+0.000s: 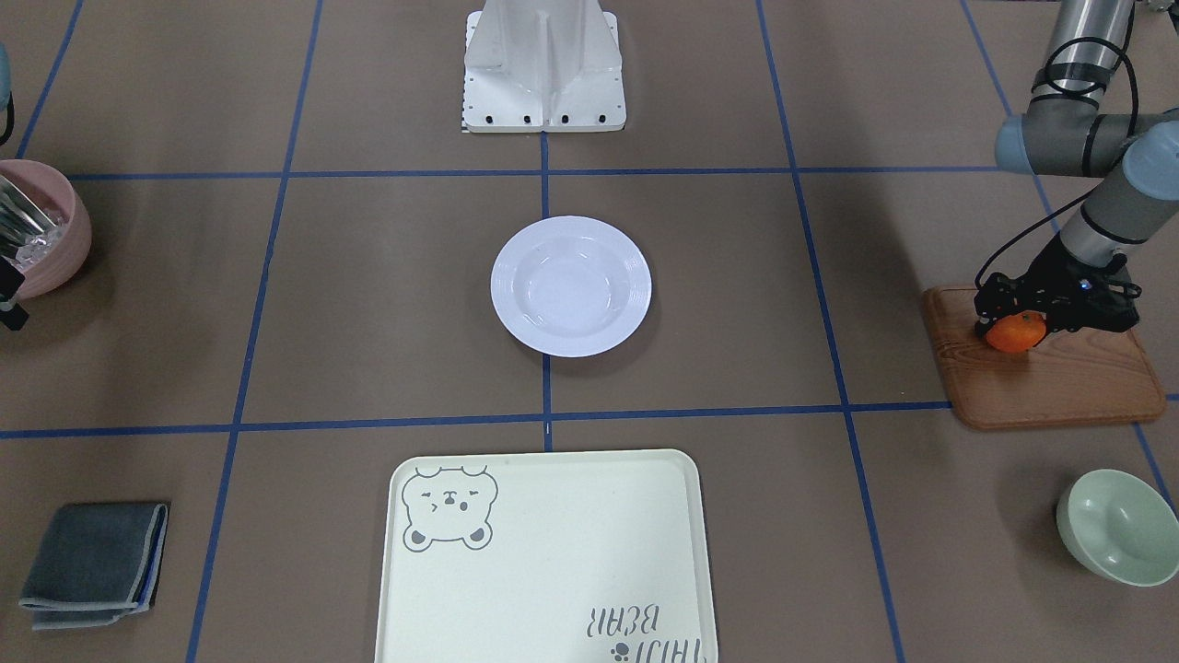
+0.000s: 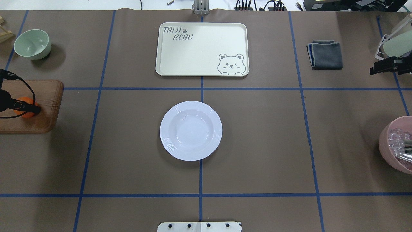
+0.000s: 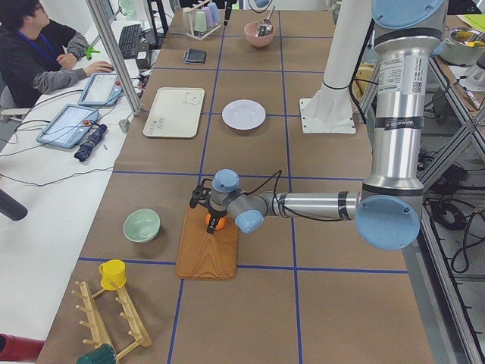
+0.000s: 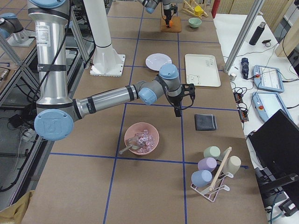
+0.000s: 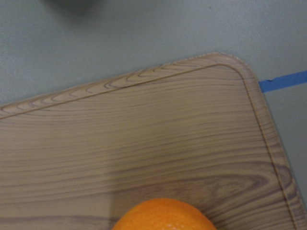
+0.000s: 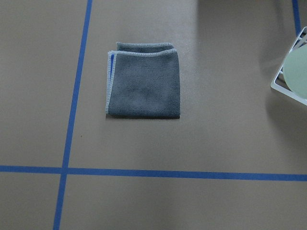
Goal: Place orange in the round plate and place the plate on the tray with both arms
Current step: 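Grasp the orange on the wooden board with the left gripper, then carry the orange over the white plate and lower it with the left gripper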
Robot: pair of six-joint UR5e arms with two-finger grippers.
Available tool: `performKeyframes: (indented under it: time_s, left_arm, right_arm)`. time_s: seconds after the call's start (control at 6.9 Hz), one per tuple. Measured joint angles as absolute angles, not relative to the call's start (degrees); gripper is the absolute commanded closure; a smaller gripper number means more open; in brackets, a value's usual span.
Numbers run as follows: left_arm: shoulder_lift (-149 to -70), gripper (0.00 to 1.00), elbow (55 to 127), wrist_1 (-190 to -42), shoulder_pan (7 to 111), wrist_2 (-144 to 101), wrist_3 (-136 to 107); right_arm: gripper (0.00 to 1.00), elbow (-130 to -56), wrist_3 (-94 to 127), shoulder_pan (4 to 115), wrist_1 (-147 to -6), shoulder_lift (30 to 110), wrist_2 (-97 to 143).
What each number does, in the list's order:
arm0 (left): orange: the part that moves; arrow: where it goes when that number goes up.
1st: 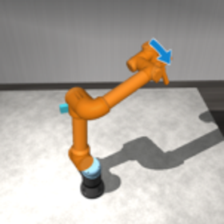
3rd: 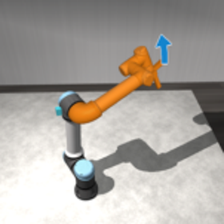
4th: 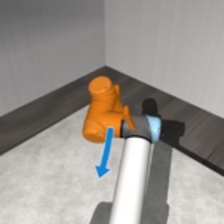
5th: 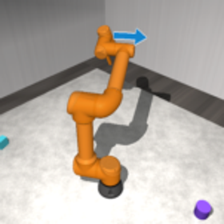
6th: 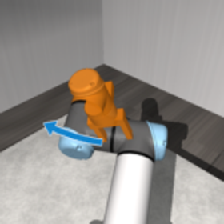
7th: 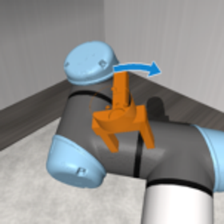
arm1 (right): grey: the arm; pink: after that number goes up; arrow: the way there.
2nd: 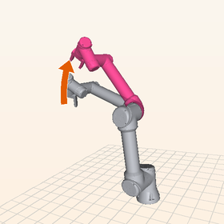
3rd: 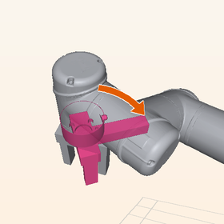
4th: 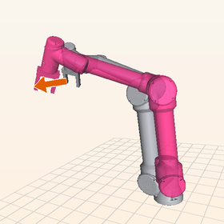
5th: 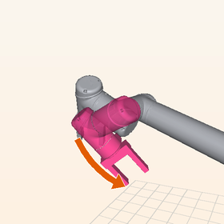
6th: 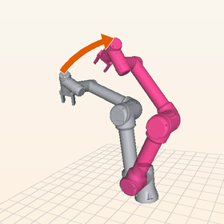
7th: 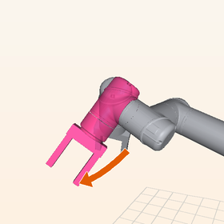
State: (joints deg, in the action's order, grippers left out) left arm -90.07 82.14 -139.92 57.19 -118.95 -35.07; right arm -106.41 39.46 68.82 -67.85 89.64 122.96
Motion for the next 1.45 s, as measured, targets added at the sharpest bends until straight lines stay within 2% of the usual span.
performKeyframes:
  time_s: [0.29, 0.58, 0.87, 1.45]
  left_arm:
    - [-90.72, 1.0, 85.38, -139.18, 57.19, -119.32, -35.36]
    - [-96.03, 1.0, 88.12, -135.98, 57.18, -119.12, -40.24]
    - [-105.14, 1.0, 89.01, -130.61, 52.87, -116.31, -51.38]
    - [-125.74, 1.0, 89.68, -111.26, 35.86, -102.38, -70.06]
  right_arm:
    - [0.0, -106.36, 39.46, 68.82, -67.83, 89.65, 122.96]
    - [0.0, -106.35, 39.46, 68.82, -67.79, 89.63, 122.96]
    - [0.0, -106.33, 39.63, 68.79, -67.78, 89.57, 123.04]
    - [0.0, -106.29, 39.87, 68.44, -67.76, 89.32, 123.05]
